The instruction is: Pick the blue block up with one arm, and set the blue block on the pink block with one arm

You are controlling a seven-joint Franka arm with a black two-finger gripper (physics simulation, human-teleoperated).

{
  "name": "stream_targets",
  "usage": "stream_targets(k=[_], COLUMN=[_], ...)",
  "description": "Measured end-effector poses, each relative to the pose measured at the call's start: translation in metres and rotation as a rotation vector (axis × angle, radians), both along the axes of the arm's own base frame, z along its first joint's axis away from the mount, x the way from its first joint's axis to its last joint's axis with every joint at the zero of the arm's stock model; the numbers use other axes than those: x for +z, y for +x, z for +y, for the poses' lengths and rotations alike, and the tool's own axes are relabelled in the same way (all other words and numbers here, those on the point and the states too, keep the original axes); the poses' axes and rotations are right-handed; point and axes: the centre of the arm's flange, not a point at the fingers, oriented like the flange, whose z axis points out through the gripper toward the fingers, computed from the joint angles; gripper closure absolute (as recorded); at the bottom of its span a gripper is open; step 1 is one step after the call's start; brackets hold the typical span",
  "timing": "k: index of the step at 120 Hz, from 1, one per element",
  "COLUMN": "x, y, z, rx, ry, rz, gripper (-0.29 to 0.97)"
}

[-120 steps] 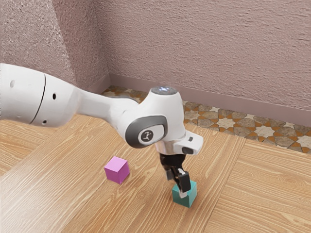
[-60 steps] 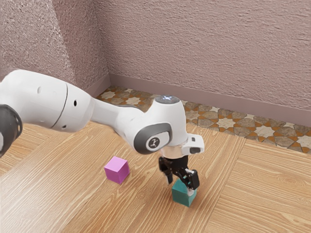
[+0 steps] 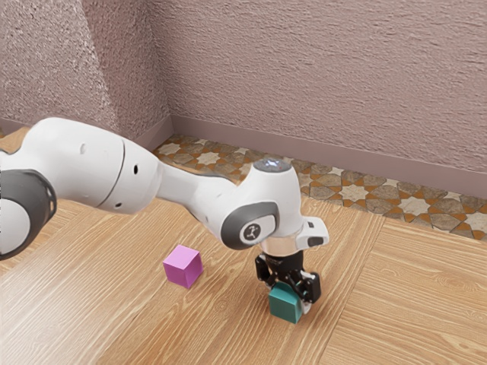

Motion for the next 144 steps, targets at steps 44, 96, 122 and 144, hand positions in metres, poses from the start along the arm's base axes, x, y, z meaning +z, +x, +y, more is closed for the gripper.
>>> stream_targets(k=[44,96,122,144], x=[0.002,0.073,0.094,0.097], y=[0.001,-0.030,-0.037,-0.033], z=[-0.001,0.062,0.114,0.157], rx=[0.006,-0.056,-0.079,-0.119], ry=[0.024,0.079,0.062,0.057], rz=[-0.017,-0.061,-0.042,-0.016], gripper=[0.24,0.28,0.28,0.28])
